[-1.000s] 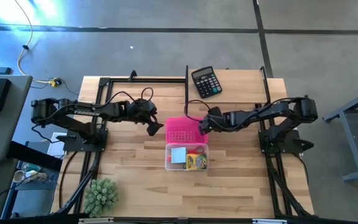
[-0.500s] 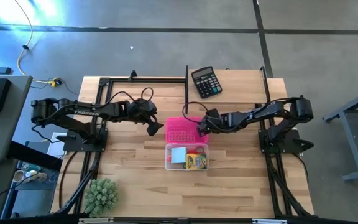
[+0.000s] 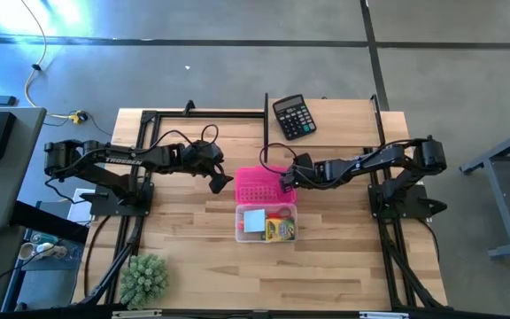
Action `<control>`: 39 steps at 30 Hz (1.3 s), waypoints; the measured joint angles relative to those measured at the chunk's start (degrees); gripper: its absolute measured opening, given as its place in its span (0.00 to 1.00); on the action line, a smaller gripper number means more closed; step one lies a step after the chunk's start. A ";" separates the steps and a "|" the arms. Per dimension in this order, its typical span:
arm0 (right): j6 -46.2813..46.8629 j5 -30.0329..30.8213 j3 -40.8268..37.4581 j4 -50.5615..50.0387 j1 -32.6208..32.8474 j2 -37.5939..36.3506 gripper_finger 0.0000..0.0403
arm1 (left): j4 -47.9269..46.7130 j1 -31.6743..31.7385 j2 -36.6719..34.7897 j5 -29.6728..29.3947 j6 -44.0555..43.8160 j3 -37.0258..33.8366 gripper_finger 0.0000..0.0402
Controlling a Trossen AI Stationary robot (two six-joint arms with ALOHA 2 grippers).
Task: Pack school essentials
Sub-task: Close the pink supply box
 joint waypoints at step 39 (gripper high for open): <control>0.81 23.20 0.00 6.41 11.86 -0.33 0.04 | 1.10 3.43 0.00 24.69 2.72 0.00 1.00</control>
